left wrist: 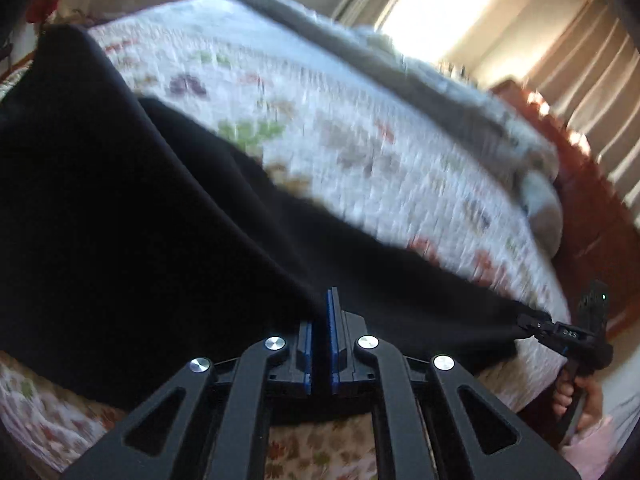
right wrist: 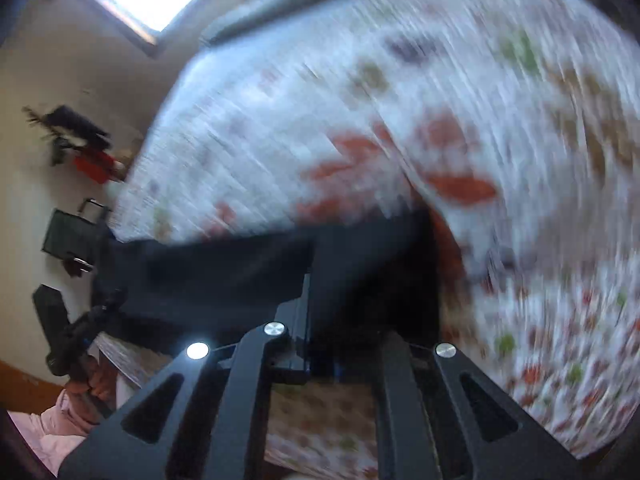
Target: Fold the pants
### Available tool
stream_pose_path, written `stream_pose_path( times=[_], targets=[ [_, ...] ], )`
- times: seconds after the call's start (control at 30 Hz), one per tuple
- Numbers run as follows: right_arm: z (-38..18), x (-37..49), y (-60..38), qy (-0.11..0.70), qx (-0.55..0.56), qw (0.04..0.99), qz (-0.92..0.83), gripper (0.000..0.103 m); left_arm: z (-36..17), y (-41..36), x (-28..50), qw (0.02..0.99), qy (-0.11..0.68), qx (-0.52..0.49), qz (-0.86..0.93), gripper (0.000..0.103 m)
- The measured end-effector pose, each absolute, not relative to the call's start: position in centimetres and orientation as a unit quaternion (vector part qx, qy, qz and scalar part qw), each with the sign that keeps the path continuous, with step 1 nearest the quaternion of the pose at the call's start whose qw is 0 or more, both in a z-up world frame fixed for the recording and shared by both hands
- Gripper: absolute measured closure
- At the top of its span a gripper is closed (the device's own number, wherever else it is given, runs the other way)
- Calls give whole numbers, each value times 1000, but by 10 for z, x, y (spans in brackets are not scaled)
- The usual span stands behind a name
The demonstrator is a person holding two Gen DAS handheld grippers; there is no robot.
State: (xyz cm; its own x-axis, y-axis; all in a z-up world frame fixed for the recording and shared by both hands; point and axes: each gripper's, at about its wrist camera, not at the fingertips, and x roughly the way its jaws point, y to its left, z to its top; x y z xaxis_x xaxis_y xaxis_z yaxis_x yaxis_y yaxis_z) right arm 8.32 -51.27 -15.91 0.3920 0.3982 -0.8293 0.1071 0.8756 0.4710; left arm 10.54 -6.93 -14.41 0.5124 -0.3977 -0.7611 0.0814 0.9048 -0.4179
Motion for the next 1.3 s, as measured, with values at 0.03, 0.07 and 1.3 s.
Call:
stream_pose_path(
  times=[0.03,0.07,1.3],
  targets=[
    [-171,76,-513,555,232,794,85,96,-152,-74,103,847,487,-158,-140,97],
    [-181,68,-512,560,233,791,80,95,-159,-77,101,843,497,-150,-140,97],
    [-195,94,-295,574,75,807,117,10,-103,24,200,781,619,-86,-20,28]
  ],
)
